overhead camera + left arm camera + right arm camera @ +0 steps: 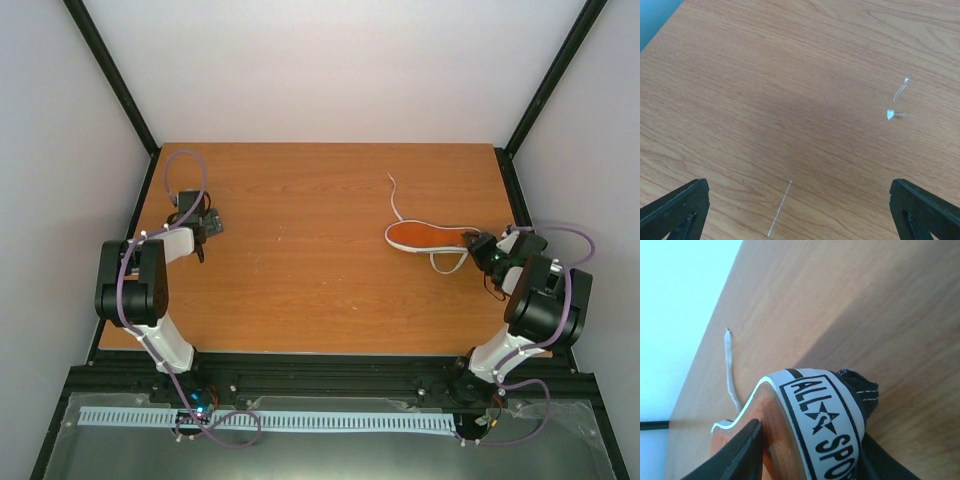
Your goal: Tie the shoes
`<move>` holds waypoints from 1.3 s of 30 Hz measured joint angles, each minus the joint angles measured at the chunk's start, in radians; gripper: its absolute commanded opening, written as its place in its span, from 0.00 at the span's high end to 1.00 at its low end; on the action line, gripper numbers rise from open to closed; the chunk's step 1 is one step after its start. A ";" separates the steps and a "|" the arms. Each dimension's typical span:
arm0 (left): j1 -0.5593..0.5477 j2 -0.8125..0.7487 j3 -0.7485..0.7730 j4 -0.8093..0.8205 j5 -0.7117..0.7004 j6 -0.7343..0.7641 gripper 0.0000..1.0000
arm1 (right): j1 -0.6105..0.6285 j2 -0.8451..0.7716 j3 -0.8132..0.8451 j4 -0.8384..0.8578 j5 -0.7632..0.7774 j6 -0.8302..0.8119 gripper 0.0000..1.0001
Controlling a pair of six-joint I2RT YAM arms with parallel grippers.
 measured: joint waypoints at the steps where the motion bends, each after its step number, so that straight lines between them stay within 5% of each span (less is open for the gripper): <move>1: 0.000 0.000 0.000 -0.001 0.000 0.000 0.00 | -0.002 -0.002 0.000 0.015 -0.012 0.006 0.70; 12: 0.000 -0.002 0.000 0.000 0.009 0.000 0.00 | 0.095 -0.272 -0.061 0.057 -0.023 -0.084 0.97; 18: 0.000 -0.025 -0.017 0.008 0.015 0.000 0.00 | 0.257 -0.478 -0.053 -0.003 -0.061 -0.204 0.97; 30: 0.000 -0.074 -0.061 0.039 0.014 -0.001 0.00 | 0.559 -0.573 0.166 -0.341 -0.179 -0.404 0.97; 34: 0.000 -0.074 -0.062 0.040 0.014 -0.001 0.00 | 0.632 -0.552 0.210 -0.410 -0.138 -0.451 0.97; 39: 0.000 -0.076 -0.068 0.049 0.014 -0.001 0.00 | 0.696 -0.459 0.293 -0.476 0.106 -0.510 0.97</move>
